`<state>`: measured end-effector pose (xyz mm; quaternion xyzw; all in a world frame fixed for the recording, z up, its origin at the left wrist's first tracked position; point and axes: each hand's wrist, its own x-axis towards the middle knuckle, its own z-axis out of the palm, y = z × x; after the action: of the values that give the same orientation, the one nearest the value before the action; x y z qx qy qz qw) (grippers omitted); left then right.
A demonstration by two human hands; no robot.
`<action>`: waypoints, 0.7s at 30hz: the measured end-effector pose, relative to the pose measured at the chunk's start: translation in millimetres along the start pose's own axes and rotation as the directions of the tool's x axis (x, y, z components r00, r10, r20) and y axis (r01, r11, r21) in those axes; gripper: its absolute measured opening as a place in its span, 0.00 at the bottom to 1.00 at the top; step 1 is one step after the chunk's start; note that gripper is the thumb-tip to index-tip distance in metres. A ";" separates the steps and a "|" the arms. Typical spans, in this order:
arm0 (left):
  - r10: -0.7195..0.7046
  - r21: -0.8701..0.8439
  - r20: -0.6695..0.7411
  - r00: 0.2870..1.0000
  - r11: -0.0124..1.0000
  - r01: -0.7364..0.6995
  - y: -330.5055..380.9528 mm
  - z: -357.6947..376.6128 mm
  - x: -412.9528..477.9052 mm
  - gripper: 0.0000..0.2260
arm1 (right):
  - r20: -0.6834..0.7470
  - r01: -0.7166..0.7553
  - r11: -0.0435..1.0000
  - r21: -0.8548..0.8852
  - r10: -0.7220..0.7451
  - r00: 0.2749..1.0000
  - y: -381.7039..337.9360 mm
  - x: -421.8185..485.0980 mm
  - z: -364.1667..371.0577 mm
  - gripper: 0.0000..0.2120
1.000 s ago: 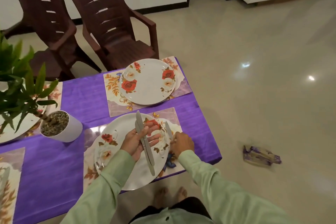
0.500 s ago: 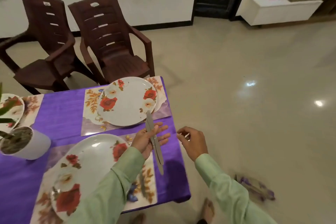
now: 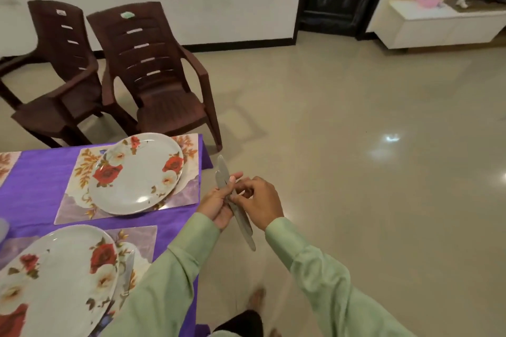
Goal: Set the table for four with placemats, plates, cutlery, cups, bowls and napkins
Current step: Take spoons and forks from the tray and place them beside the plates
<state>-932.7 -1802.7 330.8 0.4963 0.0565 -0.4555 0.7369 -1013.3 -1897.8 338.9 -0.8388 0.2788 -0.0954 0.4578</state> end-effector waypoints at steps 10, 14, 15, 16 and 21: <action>0.057 -0.111 -0.071 0.996 0.992 -0.064 62.2 49.0 131.2 0.19 | 0.237 -0.133 0.959 0.251 0.072 0.969 7.2 179.2 -61.8 0.05; 0.119 -0.124 -0.133 0.984 0.983 -0.136 109.9 57.3 182.1 0.21 | 0.255 -0.081 0.961 0.265 0.011 0.967 -2.3 261.9 -82.5 0.06; 0.139 -0.126 -0.165 0.976 0.979 -0.161 122.8 58.1 191.5 0.20 | 0.275 -0.094 0.952 0.290 0.011 0.961 -8.1 280.5 -85.2 0.07; 0.155 -0.126 -0.197 0.968 0.975 -0.182 132.9 57.3 200.4 0.20 | 0.290 -0.106 0.948 0.302 0.015 0.957 -15.2 295.8 -86.6 0.07; 0.233 -0.129 -0.424 0.875 0.941 -0.313 180.7 46.8 246.7 0.19 | 0.389 -0.051 0.946 0.321 -0.082 0.917 -36.3 382.6 -68.4 0.06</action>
<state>-675.8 -1974.4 345.1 0.5082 0.1802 -0.2270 0.8110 -711.7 -2143.6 370.7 -0.7559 0.1537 0.0285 0.6357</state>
